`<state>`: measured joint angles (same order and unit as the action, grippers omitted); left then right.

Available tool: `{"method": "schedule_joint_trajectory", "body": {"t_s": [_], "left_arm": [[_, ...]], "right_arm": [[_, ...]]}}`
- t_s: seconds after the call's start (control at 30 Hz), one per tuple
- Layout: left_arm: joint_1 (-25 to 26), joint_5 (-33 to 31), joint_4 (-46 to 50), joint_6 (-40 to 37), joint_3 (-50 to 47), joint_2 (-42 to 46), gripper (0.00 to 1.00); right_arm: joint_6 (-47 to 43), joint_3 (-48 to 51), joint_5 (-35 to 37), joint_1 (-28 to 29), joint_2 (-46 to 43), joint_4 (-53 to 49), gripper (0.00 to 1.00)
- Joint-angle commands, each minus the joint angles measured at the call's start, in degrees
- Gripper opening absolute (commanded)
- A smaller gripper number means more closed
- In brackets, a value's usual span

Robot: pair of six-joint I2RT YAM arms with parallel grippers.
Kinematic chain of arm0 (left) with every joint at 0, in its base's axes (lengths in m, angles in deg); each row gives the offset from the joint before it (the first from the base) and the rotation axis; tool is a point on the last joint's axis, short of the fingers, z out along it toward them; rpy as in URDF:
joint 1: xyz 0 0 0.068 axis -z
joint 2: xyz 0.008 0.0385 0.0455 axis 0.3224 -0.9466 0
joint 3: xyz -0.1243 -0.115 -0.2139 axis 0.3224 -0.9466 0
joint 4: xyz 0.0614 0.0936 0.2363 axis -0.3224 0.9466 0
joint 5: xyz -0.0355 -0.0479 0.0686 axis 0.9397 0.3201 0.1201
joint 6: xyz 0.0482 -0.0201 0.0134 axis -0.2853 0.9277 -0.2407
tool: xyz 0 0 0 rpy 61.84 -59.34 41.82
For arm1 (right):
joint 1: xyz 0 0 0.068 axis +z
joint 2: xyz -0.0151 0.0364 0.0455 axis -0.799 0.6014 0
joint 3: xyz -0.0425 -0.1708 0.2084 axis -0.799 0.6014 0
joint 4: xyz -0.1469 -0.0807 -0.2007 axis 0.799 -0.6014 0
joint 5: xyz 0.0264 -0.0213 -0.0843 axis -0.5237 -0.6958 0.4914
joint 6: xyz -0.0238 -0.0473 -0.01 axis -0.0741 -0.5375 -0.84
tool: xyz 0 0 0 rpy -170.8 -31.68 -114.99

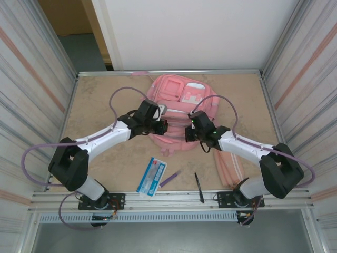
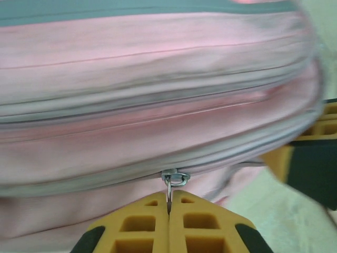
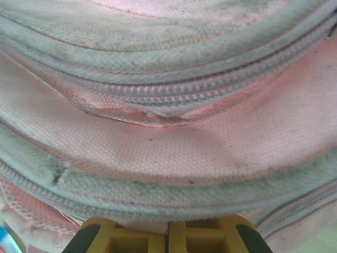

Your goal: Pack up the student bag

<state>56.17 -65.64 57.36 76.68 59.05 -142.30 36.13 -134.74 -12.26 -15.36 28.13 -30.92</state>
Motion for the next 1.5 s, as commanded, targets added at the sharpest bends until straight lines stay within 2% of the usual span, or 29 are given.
{"method": "schedule_joint_trajectory", "body": {"t_s": [0.0,0.13,0.2,0.27,0.3,0.47,0.5,0.6,0.73,0.93,1.1,1.23,1.37,1.43,1.47], "left_arm": [[-5.0,-3.9,-0.8,-5.0,-1.9,0.7,0.0],[-11.0,-4.1,-2.2,-6.6,-3.6,-0.9,0.0],[-12.2,-4.7,-2.7,-6.2,-4.4,-0.6,0.0],[-12.0,-5.4,-1.7,-5.4,-4.3,-0.1,0.0],[-11.7,-4.2,-1.2,-4.8,-4.0,0.3,0.0],[-6.7,-2.7,1.2,-2.0,-2.5,4.4,0.0],[-5.4,-2.9,1.4,-1.4,-2.2,5.4,0.0],[-2.8,-1.8,1.6,0.3,-1.5,7.2,0.0],[0.1,-0.1,1.4,3.7,-0.5,8.6,0.0],[2.8,1.0,-0.2,6.3,-0.1,8.5,0.0],[5.5,2.2,-1.9,7.4,0.4,6.6,0.0],[7.5,2.7,-1.7,7.6,2.1,5.4,0.0],[8.2,1.8,-0.1,6.9,2.8,5.7,0.0],[8.2,0.5,1.1,6.3,2.6,6.5,0.0],[8.2,0.0,1.3,5.9,2.2,6.9,0.0]], "right_arm": [[-2.1,0.7,-2.7,-2.1,-3.1,-3.0,0.0],[-4.0,0.8,-6.2,-4.2,-4.6,-4.5,0.0],[-4.0,0.6,-6.3,-5.7,-4.7,-5.9,0.0],[-3.2,-1.2,-7.8,-7.5,-4.5,-9.4,0.1],[-3.2,-2.5,-8.3,-7.8,-4.5,-11.5,0.2],[-3.0,-5.8,-7.8,-5.3,-7.5,-15.7,0.45],[-2.7,-6.4,-6.6,-4.4,-8.2,-16.4,0.53],[-1.6,-7.8,-0.5,-1.1,-9.4,-18.4,0.65],[6.3,-10.1,9.7,4.6,-7.5,-21.4,0.73],[11.7,-9.2,13.6,10.4,-4.3,-18.8,0.75],[14.9,-9.6,23.5,13.0,1.6,-17.7,0.85],[16.4,-11.3,23.2,13.1,5.2,-16.0,0.86],[15.5,-9.4,24.8,12.7,5.8,-13.6,0.82],[13.7,-8.4,23.7,11.7,5.4,-13.2,0.76],[12.8,-7.7,23.0,11.0,4.8,-13.0,0.69]]}}
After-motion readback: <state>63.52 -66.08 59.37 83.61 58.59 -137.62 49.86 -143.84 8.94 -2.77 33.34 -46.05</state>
